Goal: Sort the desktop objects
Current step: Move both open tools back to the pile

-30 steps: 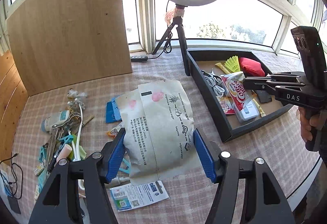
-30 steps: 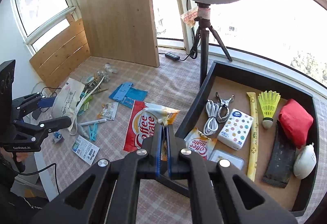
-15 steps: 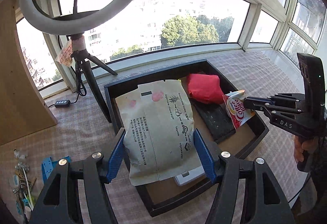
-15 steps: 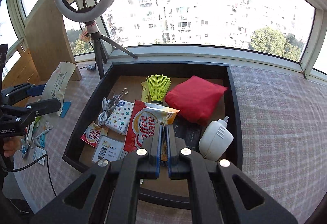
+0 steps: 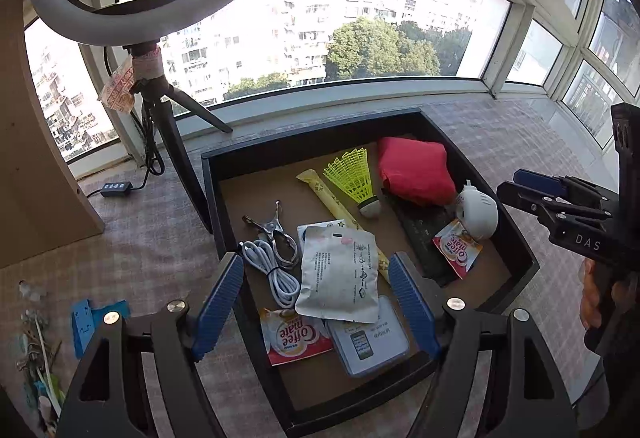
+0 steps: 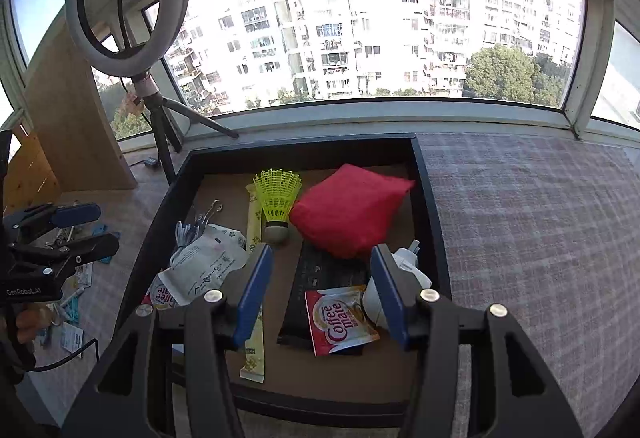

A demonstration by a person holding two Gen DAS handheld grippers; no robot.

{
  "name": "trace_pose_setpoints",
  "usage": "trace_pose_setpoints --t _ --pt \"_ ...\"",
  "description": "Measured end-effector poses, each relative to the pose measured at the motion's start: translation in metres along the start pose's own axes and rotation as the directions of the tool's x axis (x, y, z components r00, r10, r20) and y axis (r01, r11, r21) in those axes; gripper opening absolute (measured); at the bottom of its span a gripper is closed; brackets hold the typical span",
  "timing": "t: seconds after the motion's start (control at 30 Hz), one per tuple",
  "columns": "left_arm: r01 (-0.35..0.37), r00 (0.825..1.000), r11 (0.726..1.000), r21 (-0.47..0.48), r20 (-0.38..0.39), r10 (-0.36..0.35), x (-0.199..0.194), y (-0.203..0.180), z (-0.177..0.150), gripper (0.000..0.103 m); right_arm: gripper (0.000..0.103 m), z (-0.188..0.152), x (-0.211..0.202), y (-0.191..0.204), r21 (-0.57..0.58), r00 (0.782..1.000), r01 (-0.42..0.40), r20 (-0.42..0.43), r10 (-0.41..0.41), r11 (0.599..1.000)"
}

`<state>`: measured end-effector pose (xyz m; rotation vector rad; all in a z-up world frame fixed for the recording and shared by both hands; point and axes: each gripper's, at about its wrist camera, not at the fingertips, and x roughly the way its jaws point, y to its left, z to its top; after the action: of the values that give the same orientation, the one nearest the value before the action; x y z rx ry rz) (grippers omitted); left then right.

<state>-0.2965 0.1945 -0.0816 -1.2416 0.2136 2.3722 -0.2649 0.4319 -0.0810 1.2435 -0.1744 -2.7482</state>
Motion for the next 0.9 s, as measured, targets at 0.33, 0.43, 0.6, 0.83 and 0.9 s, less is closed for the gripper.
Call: trace_pose_setpoints --t 0.33,0.43,0.6,0.83,0.9 --pt "-0.064 0.996 0.998 0.002 0.063 0.064 -0.069 0.061 -0.02 0.072 0.051 0.007 -0.006 0.051 -0.078 0.997 -0.081 0.006 0.082 0.994" --pt "-0.132 0.988 0.991 0.027 0.085 0.13 -0.096 0.089 -0.035 0.072 0.051 0.007 -0.01 0.076 -0.121 0.994 -0.112 0.007 0.113 0.986" --pt "-0.222 0.971 0.975 -0.018 0.087 0.223 -0.141 0.148 -0.074 0.072 0.051 0.002 -0.009 0.127 -0.2 0.983 -0.184 -0.028 0.182 0.962" --pt "-0.335 0.94 0.937 -0.102 0.026 0.339 -0.189 0.212 -0.154 0.072 0.051 -0.025 0.005 0.226 -0.377 0.944 -0.331 -0.155 0.293 0.865" --pt "-0.346 0.938 0.93 -0.123 -0.015 0.347 -0.19 0.222 -0.18 0.071 0.051 -0.04 0.013 0.258 -0.424 0.93 -0.366 -0.203 0.307 0.828"
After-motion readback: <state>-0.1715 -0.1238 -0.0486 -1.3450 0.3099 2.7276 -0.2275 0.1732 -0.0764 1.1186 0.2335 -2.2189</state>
